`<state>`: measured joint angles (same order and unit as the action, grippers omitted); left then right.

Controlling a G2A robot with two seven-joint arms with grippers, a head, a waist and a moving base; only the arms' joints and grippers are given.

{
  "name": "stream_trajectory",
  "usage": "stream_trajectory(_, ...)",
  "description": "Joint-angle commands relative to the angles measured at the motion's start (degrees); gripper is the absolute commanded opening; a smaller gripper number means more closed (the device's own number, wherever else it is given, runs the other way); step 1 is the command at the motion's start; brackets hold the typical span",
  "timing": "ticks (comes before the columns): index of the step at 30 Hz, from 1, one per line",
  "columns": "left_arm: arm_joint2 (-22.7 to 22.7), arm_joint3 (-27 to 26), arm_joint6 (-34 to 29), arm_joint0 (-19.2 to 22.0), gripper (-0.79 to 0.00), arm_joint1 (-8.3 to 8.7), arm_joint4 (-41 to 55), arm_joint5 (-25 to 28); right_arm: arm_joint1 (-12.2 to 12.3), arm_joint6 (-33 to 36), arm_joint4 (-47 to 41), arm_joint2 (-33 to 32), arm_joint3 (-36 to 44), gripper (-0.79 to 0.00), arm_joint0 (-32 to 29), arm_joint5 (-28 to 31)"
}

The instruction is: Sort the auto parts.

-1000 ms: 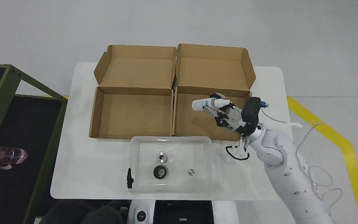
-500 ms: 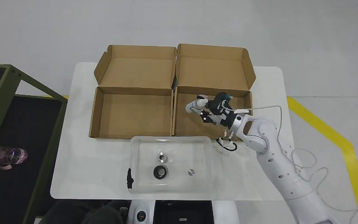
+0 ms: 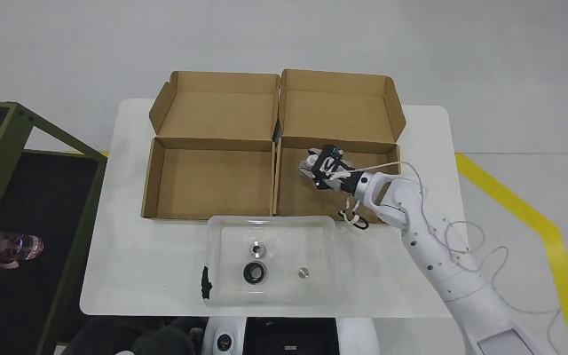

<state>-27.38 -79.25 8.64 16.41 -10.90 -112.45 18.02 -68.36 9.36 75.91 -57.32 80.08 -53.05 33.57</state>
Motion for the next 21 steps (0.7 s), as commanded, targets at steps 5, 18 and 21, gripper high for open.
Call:
stream_trajectory(5,0.0,0.0,0.0,0.0,0.0,0.0,0.0,0.0,-0.4,1.5,-0.2,0.9,-0.1,0.0,0.6,-0.7)
stream_trajectory(18,0.0,0.0,0.0,0.0,0.0,0.0,0.0,0.0,1.1,5.1,-3.5,-4.6,11.6,0.0,-3.0,5.7)
stream_trajectory(21,0.0,0.0,0.0,0.0,0.0,0.0,0.0,0.0,1.7,7.6,-3.7,-5.7,15.8,0.0,-5.0,8.5)
